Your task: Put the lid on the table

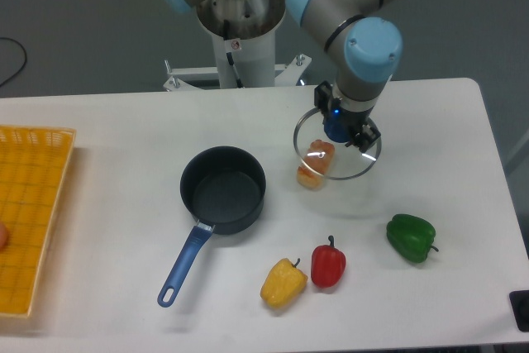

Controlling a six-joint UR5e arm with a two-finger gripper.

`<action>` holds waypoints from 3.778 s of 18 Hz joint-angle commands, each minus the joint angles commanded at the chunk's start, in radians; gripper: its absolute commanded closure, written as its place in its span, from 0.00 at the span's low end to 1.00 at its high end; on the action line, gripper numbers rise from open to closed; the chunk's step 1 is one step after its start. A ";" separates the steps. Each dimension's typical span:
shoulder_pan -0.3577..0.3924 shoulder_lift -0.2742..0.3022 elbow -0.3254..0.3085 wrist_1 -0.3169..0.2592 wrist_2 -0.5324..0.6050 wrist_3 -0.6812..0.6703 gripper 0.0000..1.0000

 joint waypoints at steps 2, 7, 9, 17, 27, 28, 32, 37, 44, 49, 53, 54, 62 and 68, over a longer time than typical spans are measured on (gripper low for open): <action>0.026 0.000 -0.011 0.002 0.000 0.026 0.33; 0.087 -0.021 0.008 0.011 -0.003 0.081 0.33; 0.112 -0.046 0.009 0.018 -0.003 0.118 0.33; 0.146 -0.138 0.029 0.115 -0.002 0.132 0.33; 0.146 -0.227 0.049 0.193 0.034 0.132 0.33; 0.147 -0.232 0.049 0.198 0.034 0.131 0.33; 0.147 -0.252 0.049 0.219 0.034 0.131 0.33; 0.147 -0.282 0.048 0.253 0.034 0.131 0.33; 0.147 -0.290 0.048 0.256 0.034 0.131 0.33; 0.147 -0.293 0.048 0.258 0.034 0.131 0.32; 0.147 -0.296 0.049 0.258 0.034 0.131 0.23; 0.147 -0.296 0.049 0.258 0.034 0.131 0.16; 0.144 -0.249 0.048 0.252 0.034 0.134 0.04; 0.140 -0.206 0.043 0.247 0.034 0.134 0.03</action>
